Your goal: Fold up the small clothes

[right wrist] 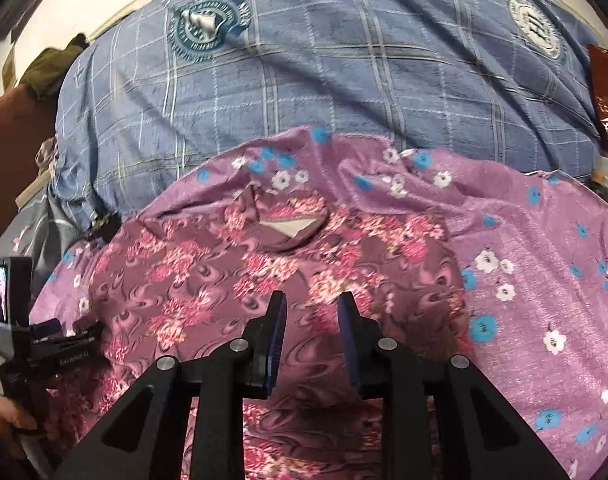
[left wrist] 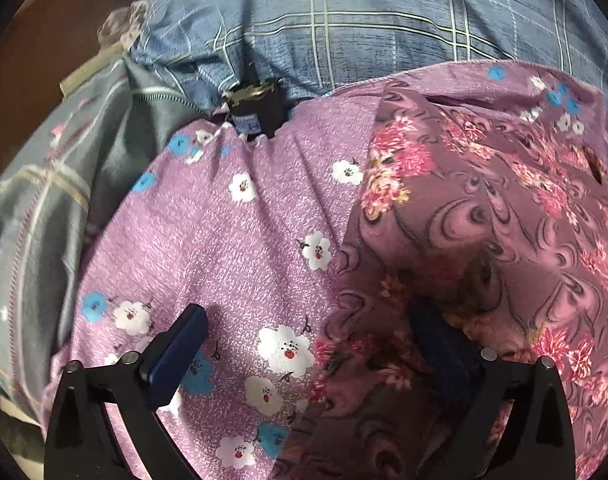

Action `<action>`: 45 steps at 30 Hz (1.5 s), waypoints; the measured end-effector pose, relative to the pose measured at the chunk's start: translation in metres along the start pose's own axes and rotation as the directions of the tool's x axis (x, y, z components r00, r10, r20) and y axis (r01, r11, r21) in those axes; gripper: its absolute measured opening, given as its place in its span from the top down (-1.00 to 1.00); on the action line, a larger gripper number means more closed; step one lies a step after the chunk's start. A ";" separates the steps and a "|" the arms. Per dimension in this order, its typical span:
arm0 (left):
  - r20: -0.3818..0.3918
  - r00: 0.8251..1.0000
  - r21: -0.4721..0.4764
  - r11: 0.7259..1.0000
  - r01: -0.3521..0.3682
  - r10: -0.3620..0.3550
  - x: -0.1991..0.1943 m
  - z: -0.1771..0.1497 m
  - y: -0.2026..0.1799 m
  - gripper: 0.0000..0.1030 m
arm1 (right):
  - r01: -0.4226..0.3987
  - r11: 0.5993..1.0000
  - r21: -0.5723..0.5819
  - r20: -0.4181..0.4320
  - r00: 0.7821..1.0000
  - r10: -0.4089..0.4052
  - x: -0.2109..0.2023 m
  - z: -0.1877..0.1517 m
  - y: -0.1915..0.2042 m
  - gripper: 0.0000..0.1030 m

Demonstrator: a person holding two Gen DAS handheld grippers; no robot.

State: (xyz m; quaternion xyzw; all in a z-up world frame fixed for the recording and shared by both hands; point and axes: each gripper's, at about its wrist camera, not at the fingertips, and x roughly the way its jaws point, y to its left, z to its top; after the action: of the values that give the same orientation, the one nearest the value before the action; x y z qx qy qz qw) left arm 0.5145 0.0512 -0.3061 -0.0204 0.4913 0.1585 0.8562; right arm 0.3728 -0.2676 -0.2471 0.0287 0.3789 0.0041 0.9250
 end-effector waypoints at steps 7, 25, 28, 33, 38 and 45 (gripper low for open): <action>0.045 0.999 -0.052 0.998 0.025 -0.023 -0.001 -0.008 0.006 -1.00 | 0.041 0.999 0.027 -0.145 0.989 -0.036 0.039 -0.016 -0.003 0.49; 0.228 0.973 0.038 0.998 -0.042 0.033 -0.135 -0.085 0.047 -0.95 | -0.083 0.992 0.096 0.134 0.988 0.070 -0.087 -0.016 0.003 0.42; 0.276 0.961 0.061 0.998 -0.018 0.000 -0.183 -0.110 0.056 -0.95 | -0.075 0.994 0.077 0.217 0.974 0.056 -0.139 0.001 -0.002 0.42; 0.446 0.895 0.050 0.998 -0.042 0.016 -0.299 -0.102 0.082 -0.97 | -0.148 0.981 0.122 0.470 0.879 0.074 -0.264 0.076 -0.018 0.37; 0.572 0.820 0.011 1.000 -0.003 -0.003 -0.389 -0.119 0.110 -0.98 | -0.178 0.979 0.103 0.657 0.751 0.067 -0.375 0.088 -0.021 -0.15; 0.382 0.924 0.064 0.998 -0.020 -0.006 -0.352 -0.194 0.132 -0.98 | -0.065 0.998 0.018 0.382 0.922 0.053 -0.329 -0.014 -0.018 -0.10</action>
State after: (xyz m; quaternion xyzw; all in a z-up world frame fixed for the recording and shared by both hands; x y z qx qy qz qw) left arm 0.1500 0.0512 -0.0919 0.0415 0.3202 0.1460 0.9351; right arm 0.1278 -0.2943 -0.0273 0.0544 0.1907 0.0203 0.9799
